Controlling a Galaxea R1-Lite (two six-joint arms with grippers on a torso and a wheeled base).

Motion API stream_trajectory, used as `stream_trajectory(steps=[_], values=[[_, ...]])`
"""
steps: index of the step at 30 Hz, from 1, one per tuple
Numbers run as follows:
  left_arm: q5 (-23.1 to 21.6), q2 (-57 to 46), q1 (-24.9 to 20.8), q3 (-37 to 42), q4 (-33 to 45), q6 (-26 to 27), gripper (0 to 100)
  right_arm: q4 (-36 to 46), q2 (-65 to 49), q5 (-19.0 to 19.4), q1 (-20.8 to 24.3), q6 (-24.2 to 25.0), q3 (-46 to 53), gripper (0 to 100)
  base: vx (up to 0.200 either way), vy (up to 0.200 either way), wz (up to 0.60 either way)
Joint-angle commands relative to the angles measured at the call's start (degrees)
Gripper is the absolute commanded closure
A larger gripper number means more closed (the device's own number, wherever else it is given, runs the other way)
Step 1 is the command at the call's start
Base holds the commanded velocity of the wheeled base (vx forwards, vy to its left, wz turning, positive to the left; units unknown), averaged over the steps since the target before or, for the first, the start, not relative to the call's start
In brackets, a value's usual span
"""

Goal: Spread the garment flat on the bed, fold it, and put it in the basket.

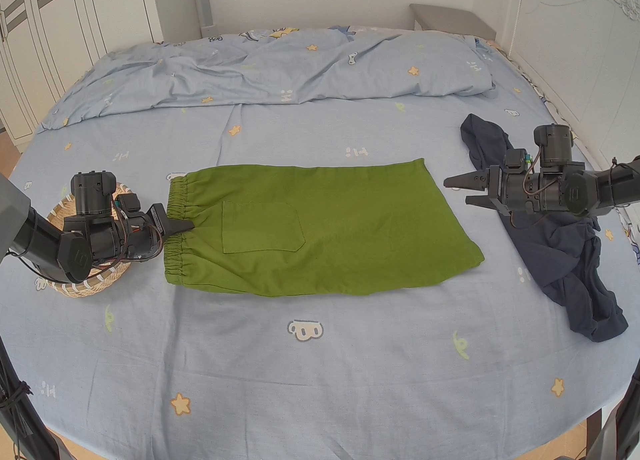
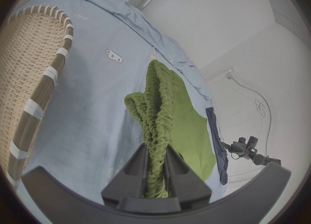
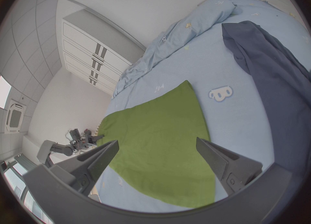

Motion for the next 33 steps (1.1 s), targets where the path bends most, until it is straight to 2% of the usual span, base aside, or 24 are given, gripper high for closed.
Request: stream_trajectory(steps=[1,12,27,33], values=[[0.0,0.0,-0.2,0.2,-0.1,0.0,100,15.4,14.7,-0.3,-3.8,-10.2,-18.0,0,0.0,0.0,0.0],[0.0,-0.1,-0.2,0.5,-0.1,0.1,100,16.3,17.5,-0.3,-3.6,-10.6,-20.1,0,0.0,0.0,0.0],[0.0,0.1,-0.3,0.5,-0.1,0.1,100,16.3,18.2,0.3,1.2,-11.0,-17.2,0,0.0,0.0,0.0],[0.0,-0.1,-0.3,0.6,-0.1,0.1,100,16.3,18.4,0.6,1.4,-11.0,-16.9,0,0.0,0.0,0.0]])
